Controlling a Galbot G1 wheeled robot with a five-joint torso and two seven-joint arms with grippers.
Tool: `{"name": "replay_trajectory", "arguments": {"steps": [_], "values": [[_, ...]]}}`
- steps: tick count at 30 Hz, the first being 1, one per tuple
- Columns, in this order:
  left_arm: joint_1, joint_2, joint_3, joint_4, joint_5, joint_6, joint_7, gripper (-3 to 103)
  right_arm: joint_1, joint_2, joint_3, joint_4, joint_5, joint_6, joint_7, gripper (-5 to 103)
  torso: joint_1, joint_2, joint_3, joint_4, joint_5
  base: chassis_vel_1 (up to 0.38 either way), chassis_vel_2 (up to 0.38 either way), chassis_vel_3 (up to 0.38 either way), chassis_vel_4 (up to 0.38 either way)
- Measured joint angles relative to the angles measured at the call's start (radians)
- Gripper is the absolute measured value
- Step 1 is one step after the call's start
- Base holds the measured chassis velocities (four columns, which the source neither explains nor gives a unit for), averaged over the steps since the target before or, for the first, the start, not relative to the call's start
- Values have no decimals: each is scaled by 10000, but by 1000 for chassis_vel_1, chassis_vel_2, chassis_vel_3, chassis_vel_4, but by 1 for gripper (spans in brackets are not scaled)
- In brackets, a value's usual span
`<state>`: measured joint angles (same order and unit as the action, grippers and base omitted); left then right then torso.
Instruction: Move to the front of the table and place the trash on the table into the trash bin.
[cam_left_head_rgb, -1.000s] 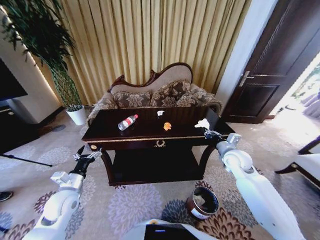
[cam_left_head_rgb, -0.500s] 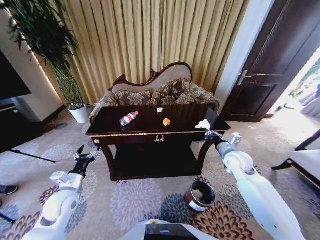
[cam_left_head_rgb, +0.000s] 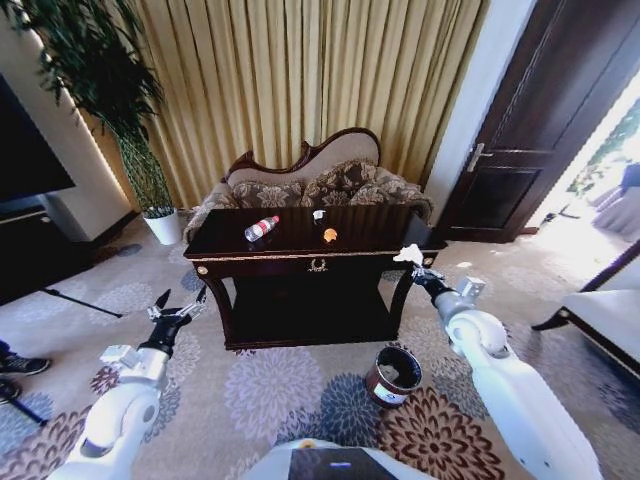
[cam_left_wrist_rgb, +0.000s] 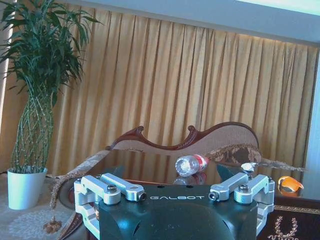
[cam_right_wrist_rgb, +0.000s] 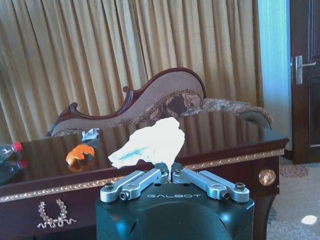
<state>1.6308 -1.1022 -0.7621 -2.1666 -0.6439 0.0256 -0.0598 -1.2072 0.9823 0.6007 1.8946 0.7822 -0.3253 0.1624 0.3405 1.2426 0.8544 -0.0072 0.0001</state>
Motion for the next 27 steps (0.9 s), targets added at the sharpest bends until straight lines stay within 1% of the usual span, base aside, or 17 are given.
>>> {"name": "replay_trajectory", "arguments": {"steps": [1,2,4,5,7,8,11,15,17,20,22,26,27], "values": [[-41,-14,8,16,16,4,0,100,-30,142,-49,-10,-146,16,-22,0,3,-1,1,-1,0,0,0,0,0],[-41,-14,8,16,16,4,0,100,-30,142,-49,-10,-146,16,-22,0,3,-1,1,-1,0,0,0,0,0],[-158,-23,41,170,54,-30,29,100,-122,401,-155,-107,-465,28,-79,0,4,-2,1,5,1,0,0,0,0],[-158,-23,41,170,54,-30,29,100,-122,401,-155,-107,-465,28,-79,0,4,-2,1,5,1,0,0,0,0],[-307,-49,73,345,82,-134,119,100,-264,650,-235,-309,-852,62,-207,0,3,-1,0,3,-1,0,0,0,0],[-307,-49,73,345,82,-134,119,100,-264,650,-235,-309,-852,62,-207,0,3,-1,0,3,-1,0,0,0,0],[-430,-162,89,565,172,-296,263,100,-608,927,-330,-709,-1339,175,-397,0,0,1,-1,0,0,0,0,0,0],[-438,-251,106,692,254,-434,343,100,-782,1018,-374,-947,-1627,232,-488,0,0,1,-1,0,1,0,0,0,0],[-415,-328,109,784,334,-556,410,100,-895,1099,-424,-1250,-1990,301,-574,0,1,0,-1,0,2,0,0,0,0],[-386,-363,109,819,363,-603,446,100,-913,1139,-455,-1407,-2121,334,-609,0,1,0,-1,1,0,0,0,0,0],[-290,-452,80,888,498,-757,514,100,-882,1280,-536,-1885,-2434,443,-715,0,1,1,-1,2,0,0,0,0,0],[-195,-494,35,872,534,-828,553,100,-777,1429,-596,-2392,-2788,495,-772,0,0,1,-2,4,1,0,0,0,0],[-163,-501,3,822,537,-855,568,100,-709,1510,-607,-2768,-3122,554,-853,0,0,1,-1,4,2,0,0,0,0]]}}
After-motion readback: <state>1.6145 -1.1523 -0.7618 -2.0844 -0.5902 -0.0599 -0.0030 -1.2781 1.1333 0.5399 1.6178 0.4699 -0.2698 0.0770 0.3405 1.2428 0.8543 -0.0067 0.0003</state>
